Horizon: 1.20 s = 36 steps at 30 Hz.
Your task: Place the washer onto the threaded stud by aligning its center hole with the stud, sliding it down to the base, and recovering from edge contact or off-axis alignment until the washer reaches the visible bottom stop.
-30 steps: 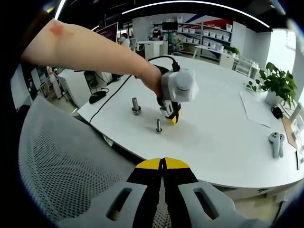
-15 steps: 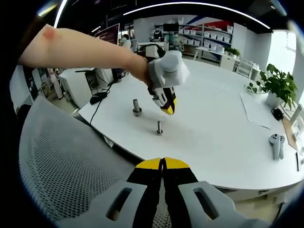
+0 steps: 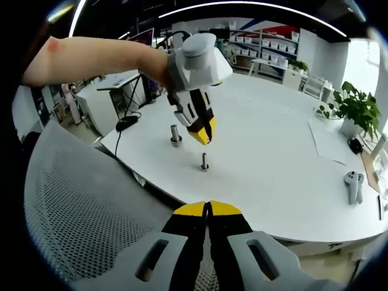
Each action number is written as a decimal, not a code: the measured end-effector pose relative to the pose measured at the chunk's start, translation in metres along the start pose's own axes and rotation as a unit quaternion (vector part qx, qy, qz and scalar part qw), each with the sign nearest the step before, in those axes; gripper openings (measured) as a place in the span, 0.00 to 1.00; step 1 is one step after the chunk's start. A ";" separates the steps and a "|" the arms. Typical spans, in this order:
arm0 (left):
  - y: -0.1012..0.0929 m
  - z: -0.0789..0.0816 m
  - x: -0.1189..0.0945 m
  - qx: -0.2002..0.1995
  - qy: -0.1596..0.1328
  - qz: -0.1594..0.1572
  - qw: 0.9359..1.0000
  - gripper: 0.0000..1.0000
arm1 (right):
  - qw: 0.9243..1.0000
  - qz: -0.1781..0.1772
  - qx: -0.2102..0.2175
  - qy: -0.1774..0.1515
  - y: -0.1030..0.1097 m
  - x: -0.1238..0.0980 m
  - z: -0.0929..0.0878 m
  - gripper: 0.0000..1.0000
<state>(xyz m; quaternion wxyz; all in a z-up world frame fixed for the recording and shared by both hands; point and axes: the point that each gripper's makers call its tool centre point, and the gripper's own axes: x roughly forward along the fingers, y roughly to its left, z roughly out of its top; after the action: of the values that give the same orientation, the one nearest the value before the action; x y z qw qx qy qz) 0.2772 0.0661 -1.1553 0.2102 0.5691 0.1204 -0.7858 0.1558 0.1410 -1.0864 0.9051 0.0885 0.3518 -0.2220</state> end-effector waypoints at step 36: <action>-0.008 -0.010 0.035 0.012 0.045 -0.019 0.999 0.08 | 1.000 0.003 0.001 0.000 0.001 0.000 -0.001 0.04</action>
<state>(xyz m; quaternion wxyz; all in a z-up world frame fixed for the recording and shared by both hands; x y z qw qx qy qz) 0.2730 0.0709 -1.1919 0.1831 0.6036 0.1311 -0.7648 0.1559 0.1423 -1.0867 0.9056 0.0903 0.3515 -0.2194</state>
